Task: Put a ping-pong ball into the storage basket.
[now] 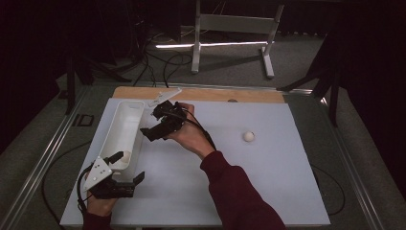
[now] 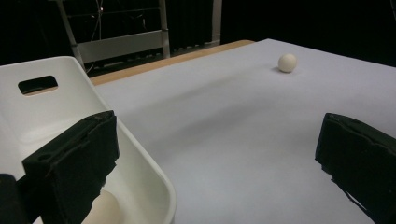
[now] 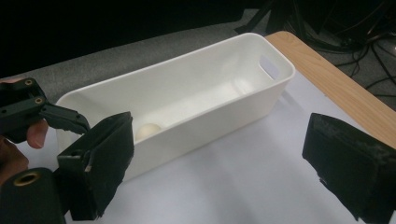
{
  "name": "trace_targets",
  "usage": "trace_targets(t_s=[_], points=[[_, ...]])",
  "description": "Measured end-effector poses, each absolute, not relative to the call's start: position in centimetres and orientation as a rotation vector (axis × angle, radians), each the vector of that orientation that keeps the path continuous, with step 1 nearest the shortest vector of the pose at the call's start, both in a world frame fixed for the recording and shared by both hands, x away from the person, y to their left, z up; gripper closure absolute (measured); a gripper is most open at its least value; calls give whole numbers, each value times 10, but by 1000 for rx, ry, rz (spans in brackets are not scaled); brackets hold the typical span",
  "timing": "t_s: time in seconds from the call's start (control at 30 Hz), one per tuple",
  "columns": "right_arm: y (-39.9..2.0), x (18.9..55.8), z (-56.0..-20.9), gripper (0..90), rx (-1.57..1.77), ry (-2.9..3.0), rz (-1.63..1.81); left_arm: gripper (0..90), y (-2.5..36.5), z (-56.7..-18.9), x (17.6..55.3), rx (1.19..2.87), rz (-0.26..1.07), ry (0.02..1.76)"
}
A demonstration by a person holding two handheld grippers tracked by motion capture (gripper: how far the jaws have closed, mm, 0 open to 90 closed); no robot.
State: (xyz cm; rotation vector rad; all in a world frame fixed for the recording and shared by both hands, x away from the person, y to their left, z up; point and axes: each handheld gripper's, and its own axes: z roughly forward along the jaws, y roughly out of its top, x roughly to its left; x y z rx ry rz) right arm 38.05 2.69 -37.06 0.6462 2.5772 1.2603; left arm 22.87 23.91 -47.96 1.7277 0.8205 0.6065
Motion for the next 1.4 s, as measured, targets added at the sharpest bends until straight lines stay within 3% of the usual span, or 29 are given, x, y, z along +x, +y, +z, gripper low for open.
trace_targets(t_s=[1.4], points=[[-20,382,-380,87,735,2535,1224,3,238,-480,229,1726,606,822]])
